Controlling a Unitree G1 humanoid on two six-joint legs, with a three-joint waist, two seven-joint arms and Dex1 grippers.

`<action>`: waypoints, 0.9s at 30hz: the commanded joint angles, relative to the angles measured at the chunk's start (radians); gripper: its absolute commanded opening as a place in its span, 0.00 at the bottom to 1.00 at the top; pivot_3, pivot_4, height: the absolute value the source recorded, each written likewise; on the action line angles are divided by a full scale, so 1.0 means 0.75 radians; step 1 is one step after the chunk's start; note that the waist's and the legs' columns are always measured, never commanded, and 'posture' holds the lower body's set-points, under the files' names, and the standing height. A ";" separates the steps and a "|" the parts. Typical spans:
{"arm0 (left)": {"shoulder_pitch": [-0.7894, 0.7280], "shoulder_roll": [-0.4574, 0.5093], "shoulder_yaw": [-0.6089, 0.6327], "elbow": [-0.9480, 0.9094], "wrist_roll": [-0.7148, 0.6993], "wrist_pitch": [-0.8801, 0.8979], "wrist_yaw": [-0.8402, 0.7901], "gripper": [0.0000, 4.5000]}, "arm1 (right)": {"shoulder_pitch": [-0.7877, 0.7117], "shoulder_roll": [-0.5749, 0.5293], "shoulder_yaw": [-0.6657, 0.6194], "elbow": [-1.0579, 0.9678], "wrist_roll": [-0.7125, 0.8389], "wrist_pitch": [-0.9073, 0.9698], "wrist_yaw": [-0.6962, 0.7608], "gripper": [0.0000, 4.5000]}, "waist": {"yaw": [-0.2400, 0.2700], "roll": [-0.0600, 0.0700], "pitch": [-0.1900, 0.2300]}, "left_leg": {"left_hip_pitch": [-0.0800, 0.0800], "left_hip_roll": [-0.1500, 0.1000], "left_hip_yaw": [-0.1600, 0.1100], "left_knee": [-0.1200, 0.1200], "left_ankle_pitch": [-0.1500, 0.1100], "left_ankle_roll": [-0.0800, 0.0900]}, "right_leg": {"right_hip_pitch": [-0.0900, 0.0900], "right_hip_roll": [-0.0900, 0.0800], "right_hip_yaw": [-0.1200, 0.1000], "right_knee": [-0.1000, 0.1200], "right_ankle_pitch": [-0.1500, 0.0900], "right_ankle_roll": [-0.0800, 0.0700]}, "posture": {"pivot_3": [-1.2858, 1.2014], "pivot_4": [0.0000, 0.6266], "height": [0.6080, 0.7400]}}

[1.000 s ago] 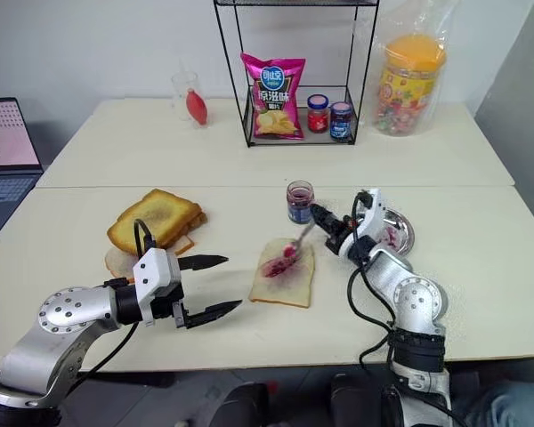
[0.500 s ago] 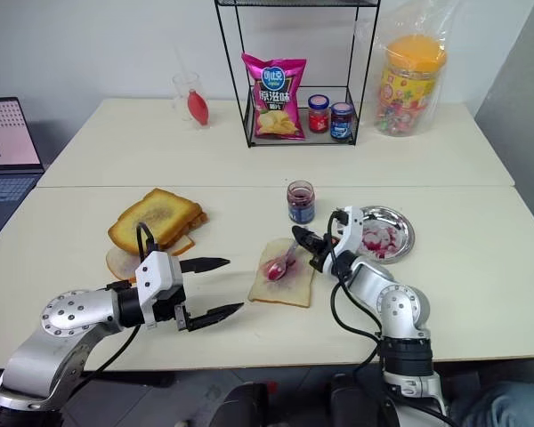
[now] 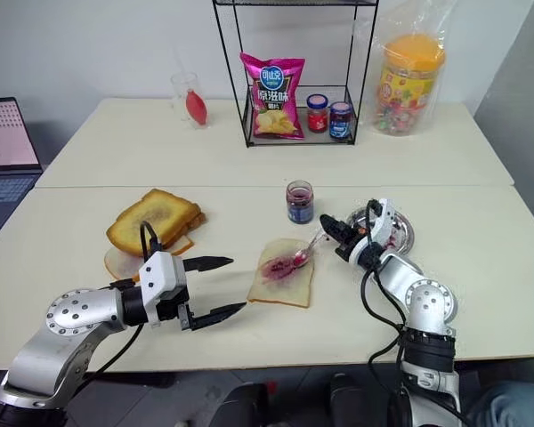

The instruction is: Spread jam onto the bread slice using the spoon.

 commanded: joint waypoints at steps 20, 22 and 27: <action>-0.620 -0.170 -0.344 -0.150 -0.089 0.433 0.120 1.00 | 0.082 -0.403 -0.350 -0.026 0.259 -0.334 -0.142 0.01 | 0.001 0.000 0.000 | 0.000 0.013 0.002 0.000 0.000 0.001 | -0.001 0.016 0.002 -0.001 0.002 -0.006 | 0.52 0.24 1.00; -0.657 -0.223 -0.405 -0.094 -0.033 0.414 0.148 1.00 | 0.100 -0.422 -0.340 0.006 0.219 -0.366 -0.090 0.01 | 0.000 0.000 0.000 | 0.000 0.012 0.003 0.001 0.000 0.000 | -0.001 0.016 0.003 -0.001 0.002 -0.006 | 0.52 0.24 1.00; -0.759 -0.357 -0.528 0.034 0.103 0.376 0.215 1.00 | 0.110 -0.441 -0.257 0.171 -0.021 -0.520 0.086 0.01 | -0.005 0.000 0.000 | 0.004 0.012 0.005 0.003 0.000 0.001 | 0.001 0.016 0.006 0.000 0.005 -0.003 | 0.52 0.24 1.00</action>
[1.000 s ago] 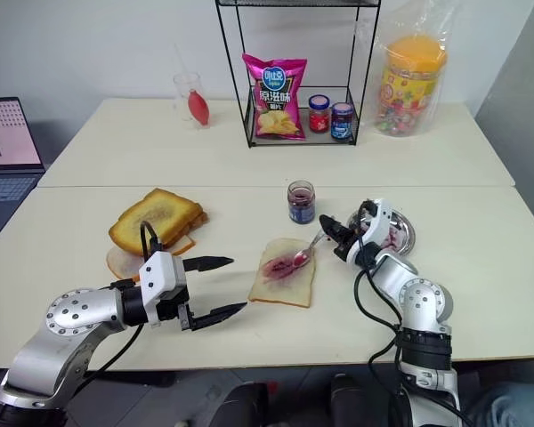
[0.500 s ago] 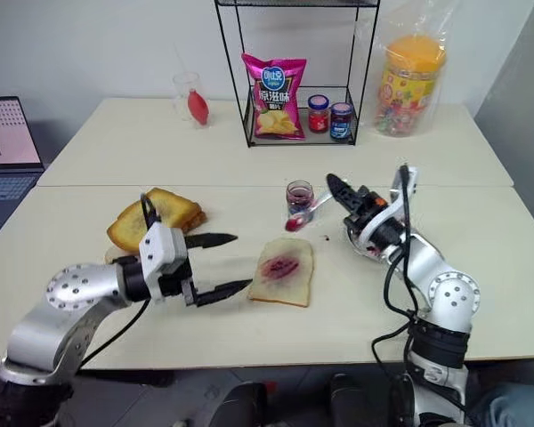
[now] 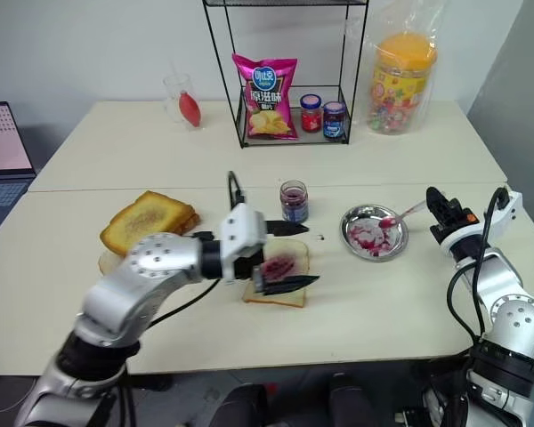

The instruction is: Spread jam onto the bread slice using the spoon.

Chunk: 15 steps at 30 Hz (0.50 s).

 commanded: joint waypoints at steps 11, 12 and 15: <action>-0.097 -0.133 -0.066 0.122 0.157 -0.038 0.054 1.00 | -0.106 0.025 0.102 0.275 -0.323 -0.233 0.256 0.01 | 0.004 0.001 0.000 | 0.000 0.000 0.000 0.000 0.000 0.000 | 0.000 0.000 0.001 0.000 0.000 0.000 | 0.52 0.24 1.00; -0.101 -0.138 -0.067 0.126 0.165 -0.040 0.054 1.00 | -0.102 0.025 0.108 0.279 -0.336 -0.233 0.262 0.06 | 0.004 0.001 0.000 | 0.000 0.000 0.000 0.000 0.000 0.000 | 0.000 0.000 0.000 0.000 0.000 0.000 | 0.52 0.24 1.00; -0.105 -0.156 -0.062 0.126 0.169 -0.033 0.057 1.00 | -0.096 0.030 0.106 0.289 -0.366 -0.245 0.269 0.17 | 0.006 0.001 0.001 | 0.000 0.000 0.000 -0.001 0.000 0.000 | 0.000 0.000 0.000 0.000 0.000 0.000 | 0.52 0.24 1.00</action>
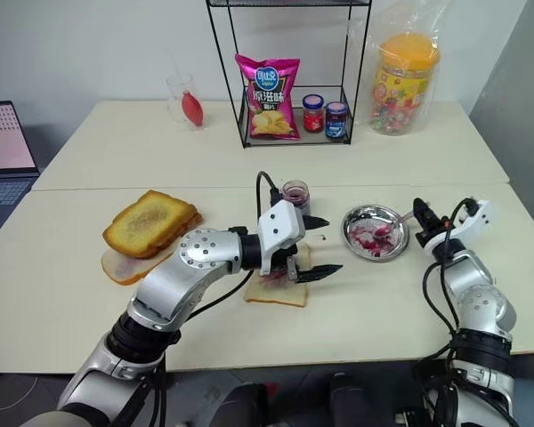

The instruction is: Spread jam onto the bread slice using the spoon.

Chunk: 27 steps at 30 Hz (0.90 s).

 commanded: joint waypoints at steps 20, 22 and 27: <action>-0.068 -0.057 0.046 0.014 0.008 -0.058 -0.007 1.00 | 0.067 -0.050 0.092 -0.095 -0.346 -0.134 0.094 0.79 | 0.000 0.000 0.000 | 0.000 0.000 0.000 0.001 0.000 0.000 | 0.000 0.000 0.000 0.001 0.000 0.000 | 0.52 0.24 1.00; -0.068 -0.059 0.059 0.022 0.008 -0.069 -0.003 1.00 | 0.062 -0.043 0.072 -0.082 -0.376 -0.174 0.068 0.79 | 0.000 0.000 0.000 | 0.000 0.000 0.000 0.001 0.000 0.000 | 0.000 0.000 0.000 0.001 0.000 0.000 | 0.52 0.24 1.00; -0.047 -0.037 0.169 -0.001 -0.034 -0.070 0.020 1.00 | 0.063 -0.063 0.035 -0.096 -0.466 -0.276 0.006 0.79 | 0.000 0.000 0.000 | 0.000 0.000 0.000 0.000 0.000 0.000 | 0.000 0.000 0.000 0.001 0.000 0.000 | 0.52 0.24 1.00</action>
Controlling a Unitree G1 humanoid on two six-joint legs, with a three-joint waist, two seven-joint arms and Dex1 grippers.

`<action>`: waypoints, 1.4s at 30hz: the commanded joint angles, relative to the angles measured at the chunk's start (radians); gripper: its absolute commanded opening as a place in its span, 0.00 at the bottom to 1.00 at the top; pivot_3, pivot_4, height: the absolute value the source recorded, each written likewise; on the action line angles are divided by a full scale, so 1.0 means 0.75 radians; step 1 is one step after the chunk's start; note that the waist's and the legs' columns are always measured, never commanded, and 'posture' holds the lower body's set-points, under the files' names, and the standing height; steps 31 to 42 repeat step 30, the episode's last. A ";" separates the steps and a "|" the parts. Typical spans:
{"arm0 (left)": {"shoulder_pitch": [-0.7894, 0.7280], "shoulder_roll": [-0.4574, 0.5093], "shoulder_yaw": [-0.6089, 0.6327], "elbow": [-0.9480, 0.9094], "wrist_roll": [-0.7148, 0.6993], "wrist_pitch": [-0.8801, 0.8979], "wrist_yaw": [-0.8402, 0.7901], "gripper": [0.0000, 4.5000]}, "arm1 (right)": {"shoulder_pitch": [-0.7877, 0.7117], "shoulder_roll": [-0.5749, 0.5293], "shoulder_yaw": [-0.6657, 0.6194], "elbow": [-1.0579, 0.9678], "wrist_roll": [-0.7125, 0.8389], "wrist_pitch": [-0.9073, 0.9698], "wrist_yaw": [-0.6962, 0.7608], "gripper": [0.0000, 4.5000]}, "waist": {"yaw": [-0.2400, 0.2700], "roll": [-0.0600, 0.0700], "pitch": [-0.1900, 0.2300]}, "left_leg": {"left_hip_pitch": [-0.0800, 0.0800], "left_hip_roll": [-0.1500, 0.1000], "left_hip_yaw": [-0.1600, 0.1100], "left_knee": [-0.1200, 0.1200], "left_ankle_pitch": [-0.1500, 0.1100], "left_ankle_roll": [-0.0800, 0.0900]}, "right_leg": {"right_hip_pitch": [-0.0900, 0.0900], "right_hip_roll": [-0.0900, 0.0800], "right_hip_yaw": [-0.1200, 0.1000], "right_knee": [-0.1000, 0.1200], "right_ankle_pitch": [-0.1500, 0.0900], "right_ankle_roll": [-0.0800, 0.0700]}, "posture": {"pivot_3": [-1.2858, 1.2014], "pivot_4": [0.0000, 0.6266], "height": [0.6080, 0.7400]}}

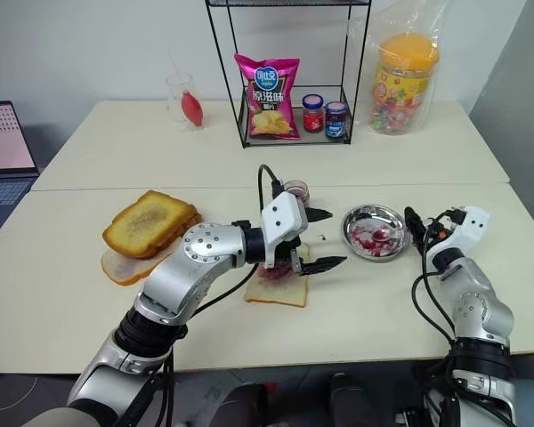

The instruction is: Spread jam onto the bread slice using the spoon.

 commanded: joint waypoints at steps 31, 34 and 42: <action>0.693 0.786 0.775 -0.168 -0.168 -0.138 -0.337 1.00 | 0.615 -0.958 -0.068 -0.778 0.044 0.070 1.173 0.79 | 0.010 -0.011 0.006 | 0.008 0.001 0.004 0.001 0.000 -0.001 | 0.006 -0.004 0.000 -0.001 -0.007 -0.011 | 0.52 0.24 1.00; 0.693 0.786 0.775 -0.168 -0.168 -0.138 -0.337 1.00 | 0.615 -0.958 -0.068 -0.778 0.044 0.070 1.173 0.79 | 0.010 -0.011 0.006 | 0.008 0.001 0.004 0.001 0.000 -0.001 | 0.006 -0.004 0.000 -0.001 -0.007 -0.011 | 0.52 0.24 1.00; 0.693 0.786 0.775 -0.168 -0.168 -0.138 -0.337 1.00 | 0.615 -0.958 -0.068 -0.778 0.044 0.070 1.173 0.79 | 0.010 -0.011 0.006 | 0.008 0.001 0.004 0.001 0.000 -0.001 | 0.006 -0.004 0.000 -0.001 -0.007 -0.011 | 0.52 0.24 1.00</action>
